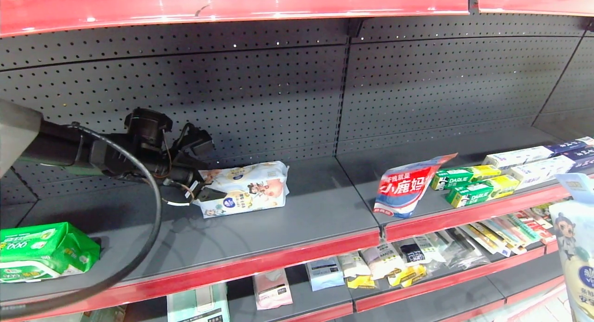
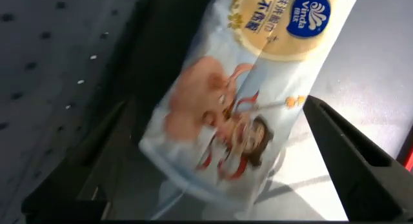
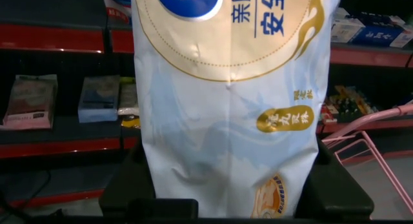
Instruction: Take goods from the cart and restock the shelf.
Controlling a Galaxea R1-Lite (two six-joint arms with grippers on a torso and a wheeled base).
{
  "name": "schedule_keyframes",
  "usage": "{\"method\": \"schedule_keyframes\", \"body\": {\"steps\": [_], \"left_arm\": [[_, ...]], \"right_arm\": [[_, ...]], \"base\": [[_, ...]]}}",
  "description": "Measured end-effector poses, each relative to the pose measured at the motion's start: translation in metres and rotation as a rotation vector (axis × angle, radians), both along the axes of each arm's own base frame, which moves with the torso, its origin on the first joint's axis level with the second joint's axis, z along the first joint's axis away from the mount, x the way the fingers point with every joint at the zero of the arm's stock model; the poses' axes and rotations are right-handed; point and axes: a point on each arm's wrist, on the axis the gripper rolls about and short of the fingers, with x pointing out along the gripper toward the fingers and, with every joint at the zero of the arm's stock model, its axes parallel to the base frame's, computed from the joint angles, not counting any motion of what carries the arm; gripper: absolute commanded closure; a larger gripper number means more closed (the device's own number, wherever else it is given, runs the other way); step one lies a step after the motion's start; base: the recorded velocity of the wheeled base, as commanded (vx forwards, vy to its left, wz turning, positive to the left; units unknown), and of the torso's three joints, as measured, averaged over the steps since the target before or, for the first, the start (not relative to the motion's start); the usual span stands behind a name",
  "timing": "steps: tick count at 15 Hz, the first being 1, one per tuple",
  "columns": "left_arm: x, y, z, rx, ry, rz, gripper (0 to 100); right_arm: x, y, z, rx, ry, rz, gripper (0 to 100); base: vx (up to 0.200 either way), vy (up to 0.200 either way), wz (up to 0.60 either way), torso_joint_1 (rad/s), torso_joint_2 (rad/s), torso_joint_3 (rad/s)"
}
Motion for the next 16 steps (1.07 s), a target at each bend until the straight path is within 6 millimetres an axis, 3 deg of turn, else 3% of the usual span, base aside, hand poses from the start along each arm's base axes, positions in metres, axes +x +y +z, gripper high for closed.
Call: {"method": "schedule_keyframes", "body": {"steps": [4, 9, 10, 16], "left_arm": [[0.005, -0.009, -0.015, 0.003, 0.043, -0.024, 0], [0.019, -0.014, -0.019, 0.002, 0.027, -0.033, 0], [0.020, -0.015, -0.021, 0.003, 0.029, -0.034, 100], [0.009, -0.014, -0.023, 0.008, 0.077, -0.068, 100]], "right_arm": [[0.000, 0.000, 0.000, -0.002, 0.000, -0.007, 100], [0.001, 0.000, -0.002, -0.006, 0.007, -0.007, 100], [0.001, 0.000, -0.002, -0.006, 0.009, -0.007, 100], [0.001, 0.000, -0.004, -0.005, 0.018, -0.006, 100]], "base": [[0.000, 0.000, 0.00, 0.000, 0.00, 0.000], [0.000, 0.000, 0.00, 0.000, 0.00, 0.000], [0.000, 0.000, 0.00, 0.000, 0.00, 0.000], [0.000, 0.000, 0.00, 0.000, 0.00, 0.000]]}}
